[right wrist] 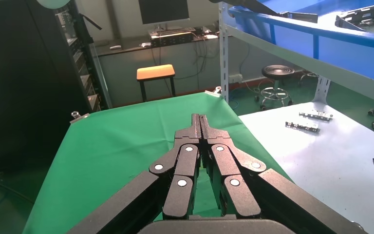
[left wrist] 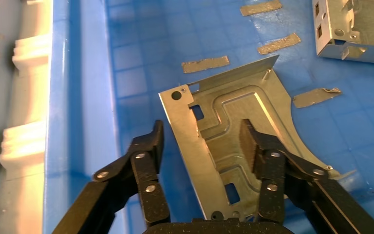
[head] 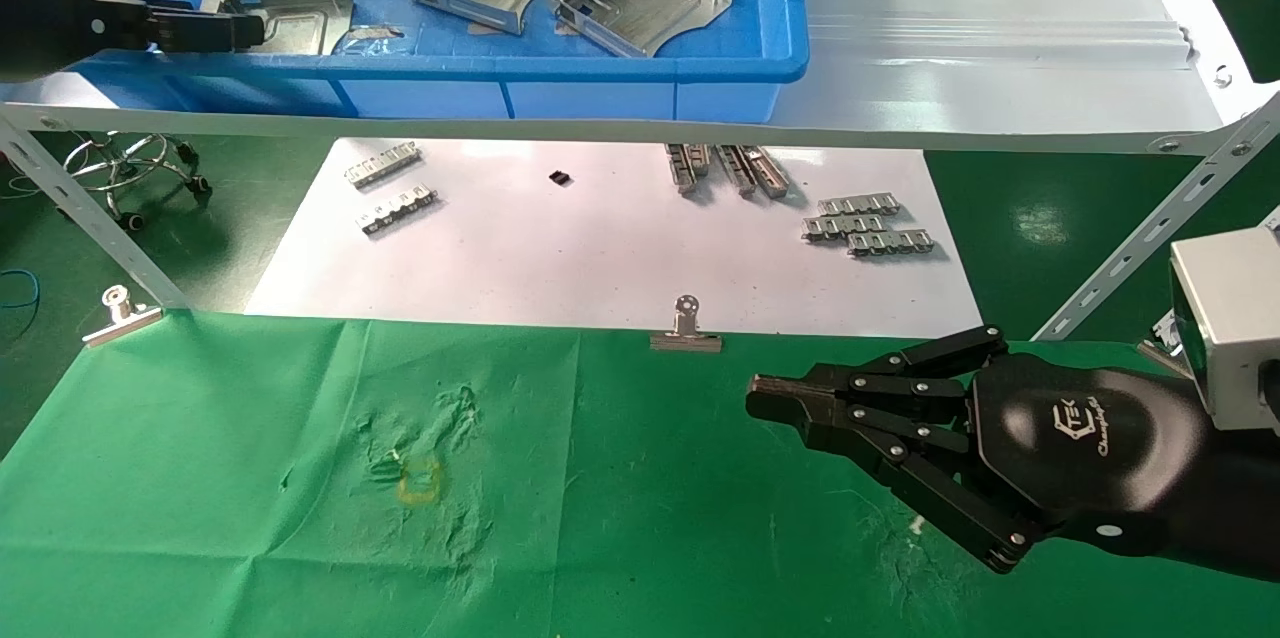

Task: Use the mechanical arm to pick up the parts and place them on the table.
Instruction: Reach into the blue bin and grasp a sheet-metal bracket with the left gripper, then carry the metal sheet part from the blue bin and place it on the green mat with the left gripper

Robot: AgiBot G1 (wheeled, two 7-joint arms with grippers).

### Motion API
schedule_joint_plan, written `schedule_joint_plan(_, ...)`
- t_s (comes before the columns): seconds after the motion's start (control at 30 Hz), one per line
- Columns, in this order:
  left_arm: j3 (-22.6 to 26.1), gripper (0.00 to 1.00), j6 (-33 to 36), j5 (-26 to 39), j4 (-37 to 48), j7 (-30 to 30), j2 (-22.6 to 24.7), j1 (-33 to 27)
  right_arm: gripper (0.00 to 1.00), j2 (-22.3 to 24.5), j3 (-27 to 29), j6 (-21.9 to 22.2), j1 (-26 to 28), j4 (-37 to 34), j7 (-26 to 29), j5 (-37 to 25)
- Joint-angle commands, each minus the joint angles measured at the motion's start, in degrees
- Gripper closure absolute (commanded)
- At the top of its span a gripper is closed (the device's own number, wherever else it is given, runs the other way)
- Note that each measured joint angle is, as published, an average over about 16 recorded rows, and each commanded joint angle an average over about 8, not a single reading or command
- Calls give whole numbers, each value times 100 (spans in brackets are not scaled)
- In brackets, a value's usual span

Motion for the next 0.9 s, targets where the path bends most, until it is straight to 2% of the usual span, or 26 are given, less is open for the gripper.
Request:
schedule_joint_plan(0.03,-2,100,-1,-6,-20,-16,-8,13,100,0,0,0,0,0,0,0)
schedule_joint_plan(0.57,-20,100,-110,78,-128,-166,-36,69,100,0,0,0,0,0,0,0)
schedule_joint_plan(0.9,-218,100,-694,124,-305,-285,-128,153,100,0,0,0,0,0,0,0)
